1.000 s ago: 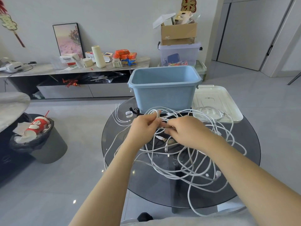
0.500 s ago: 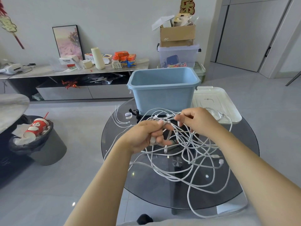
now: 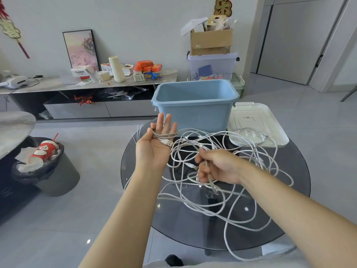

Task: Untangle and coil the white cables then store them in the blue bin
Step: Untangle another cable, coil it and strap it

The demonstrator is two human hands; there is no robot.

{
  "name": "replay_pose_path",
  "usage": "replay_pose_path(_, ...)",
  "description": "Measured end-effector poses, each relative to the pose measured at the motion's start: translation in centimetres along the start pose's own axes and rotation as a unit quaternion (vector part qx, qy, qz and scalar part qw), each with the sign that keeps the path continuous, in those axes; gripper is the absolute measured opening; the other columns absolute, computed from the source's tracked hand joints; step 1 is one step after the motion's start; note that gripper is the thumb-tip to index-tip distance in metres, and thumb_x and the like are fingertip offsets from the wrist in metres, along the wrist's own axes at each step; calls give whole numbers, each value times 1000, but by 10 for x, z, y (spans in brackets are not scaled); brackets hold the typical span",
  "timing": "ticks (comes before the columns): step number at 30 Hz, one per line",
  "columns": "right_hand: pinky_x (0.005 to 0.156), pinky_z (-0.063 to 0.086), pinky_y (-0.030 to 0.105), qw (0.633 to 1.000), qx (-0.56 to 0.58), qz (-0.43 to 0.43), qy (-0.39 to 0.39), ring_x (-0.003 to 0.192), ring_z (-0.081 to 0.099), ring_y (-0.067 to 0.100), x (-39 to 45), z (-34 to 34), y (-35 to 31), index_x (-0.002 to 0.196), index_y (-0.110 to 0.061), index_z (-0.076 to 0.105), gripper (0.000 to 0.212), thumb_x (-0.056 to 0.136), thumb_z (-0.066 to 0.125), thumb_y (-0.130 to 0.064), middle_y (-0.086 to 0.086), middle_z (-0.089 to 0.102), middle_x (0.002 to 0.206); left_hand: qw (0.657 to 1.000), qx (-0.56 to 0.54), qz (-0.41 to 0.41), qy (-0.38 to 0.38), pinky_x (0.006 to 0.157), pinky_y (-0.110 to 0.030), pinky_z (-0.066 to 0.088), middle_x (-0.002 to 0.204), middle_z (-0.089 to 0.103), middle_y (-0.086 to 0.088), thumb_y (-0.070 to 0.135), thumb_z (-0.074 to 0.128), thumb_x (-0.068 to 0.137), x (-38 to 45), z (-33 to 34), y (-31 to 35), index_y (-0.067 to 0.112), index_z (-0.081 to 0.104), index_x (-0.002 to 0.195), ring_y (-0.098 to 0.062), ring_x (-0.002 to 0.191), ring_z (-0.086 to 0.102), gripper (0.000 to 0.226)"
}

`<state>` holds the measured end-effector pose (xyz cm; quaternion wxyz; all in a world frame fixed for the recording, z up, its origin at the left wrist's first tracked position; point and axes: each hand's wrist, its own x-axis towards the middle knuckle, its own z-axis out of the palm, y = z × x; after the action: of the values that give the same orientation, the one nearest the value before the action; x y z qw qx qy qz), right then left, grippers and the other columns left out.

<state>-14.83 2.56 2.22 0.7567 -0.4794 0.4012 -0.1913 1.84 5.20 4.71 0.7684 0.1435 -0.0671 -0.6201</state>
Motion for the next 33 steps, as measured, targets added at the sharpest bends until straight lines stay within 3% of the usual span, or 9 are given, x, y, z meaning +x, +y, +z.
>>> replay_pose_path(3,42,39,21,984,-171,12,39,37,37,10,-4,6,1,89,-9,53,35,103,29,-30,-5,34,43,996,83,28,18,93,-45,47,102,69,-16,11,22,103,1,-1,0,11,46,77,-32,105,62,35)
replay_pose_path(7,60,37,29,790,-594,-118,97,66,51,17,-7,22,4,84,-20,55,35,102,29,-33,-8,48,63,971,228,72,22,102,-44,43,110,66,-14,9,26,103,3,-3,-7,9,47,95,-30,109,62,23)
replay_pose_path(11,67,35,31,671,-696,-208,147,87,57,27,-14,28,-3,81,-20,57,36,98,37,-46,1,66,85,829,551,92,-27,92,-40,49,93,73,-2,13,33,103,-3,-11,-18,10,46,92,-13,91,70,18)
replay_pose_path(15,56,30,30,701,-628,-270,205,60,46,12,-22,8,-22,68,-29,54,30,85,57,-54,-8,48,55,640,762,57,-81,76,-33,46,71,70,11,18,41,98,-12,-11,-18,8,50,91,-7,73,61,15)
replay_pose_path(19,54,34,27,764,-543,-268,222,50,46,5,-28,-11,-29,70,-27,63,27,71,73,-52,-9,49,45,576,805,-18,-139,72,-36,45,48,57,6,18,40,98,-16,-1,-19,13,45,81,-24,70,66,18)
replay_pose_path(21,51,30,24,772,-528,-278,217,46,44,2,-30,-18,-31,69,-28,62,27,71,71,-54,-14,46,40,609,773,-63,-163,72,-35,44,46,45,3,12,39,99,-16,1,-17,10,47,79,-24,56,62,22)
replay_pose_path(25,52,30,27,778,-495,-308,234,45,36,7,-25,-30,-30,70,-22,65,51,68,49,-71,-7,42,44,751,596,-194,-207,93,-42,52,42,29,5,9,31,102,-17,-2,-11,1,56,83,-14,39,38,32)
replay_pose_path(30,50,29,19,794,-464,-304,249,47,42,6,-10,-37,-23,65,-22,59,41,88,46,-53,-8,42,44,862,432,-200,-173,70,-33,58,42,24,10,25,38,96,-20,2,-14,6,50,81,-4,34,24,27)
replay_pose_path(33,59,34,31,799,-488,-254,243,58,49,13,-4,-37,-19,67,-24,55,39,98,38,-42,-4,47,55,943,262,-162,-126,65,-28,56,39,28,11,26,38,95,-16,4,-12,8,47,79,-3,34,33,25)
